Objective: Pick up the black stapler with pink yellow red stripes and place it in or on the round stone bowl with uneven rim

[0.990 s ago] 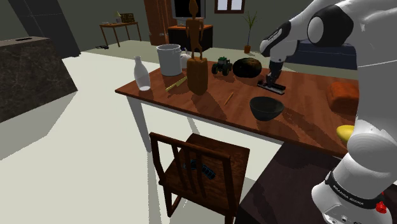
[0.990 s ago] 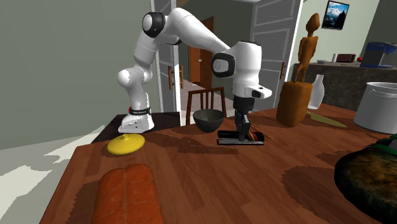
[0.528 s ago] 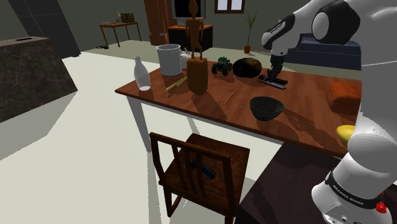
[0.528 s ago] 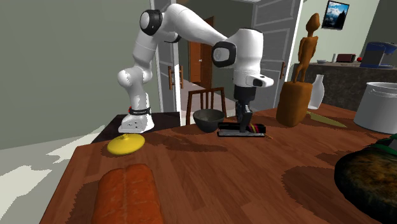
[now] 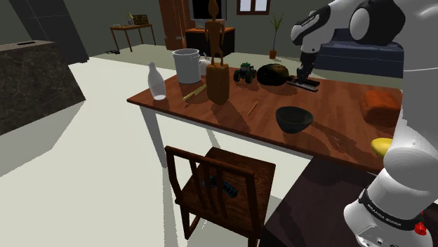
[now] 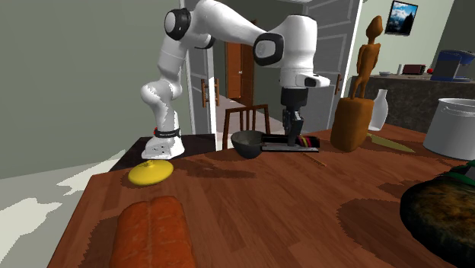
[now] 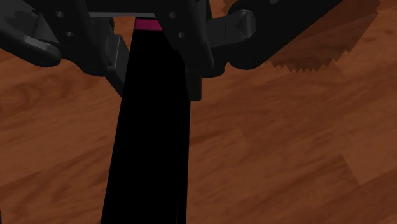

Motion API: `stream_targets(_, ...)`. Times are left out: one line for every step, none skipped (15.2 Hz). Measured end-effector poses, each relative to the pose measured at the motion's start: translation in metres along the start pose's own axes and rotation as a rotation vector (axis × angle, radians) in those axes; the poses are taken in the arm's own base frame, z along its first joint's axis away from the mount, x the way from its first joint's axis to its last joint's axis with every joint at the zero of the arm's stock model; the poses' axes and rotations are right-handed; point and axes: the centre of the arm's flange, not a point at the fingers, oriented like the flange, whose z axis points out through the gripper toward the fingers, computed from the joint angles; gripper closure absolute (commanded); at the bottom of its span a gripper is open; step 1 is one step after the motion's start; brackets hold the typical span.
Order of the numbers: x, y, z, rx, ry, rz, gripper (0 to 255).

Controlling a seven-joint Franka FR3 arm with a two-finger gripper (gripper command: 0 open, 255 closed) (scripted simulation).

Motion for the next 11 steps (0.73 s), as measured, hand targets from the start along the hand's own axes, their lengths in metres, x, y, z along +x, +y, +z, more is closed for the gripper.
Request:
stream_targets(0.000,0.000,-0.005,0.000,0.000,0.000,255)
stream_targets(0.001,0.001,-0.009,0.000,0.000,0.000,255)
stream_targets(0.000,0.000,-0.015,0.000,0.000,0.000,255)
stream_targets(0.001,0.001,-0.018,0.000,0.000,0.000,255)
stream_targets(-0.002,-0.005,-0.021,0.000,0.000,0.000,255)
stream_targets(-0.007,-0.013,-0.022,0.000,0.000,0.000,255)
stream_targets(-0.011,-0.024,-0.023,0.000,0.000,0.000,255)
stream_targets(-0.019,-0.034,-0.024,0.000,0.000,0.000,255)
stream_targets(-0.021,-0.045,-0.027,0.000,0.000,0.000,255)
stream_targets(-0.023,-0.056,-0.027,0.000,0.000,0.001,255)
stream_targets(-0.029,-0.070,-0.028,0.000,-0.001,0.000,255)
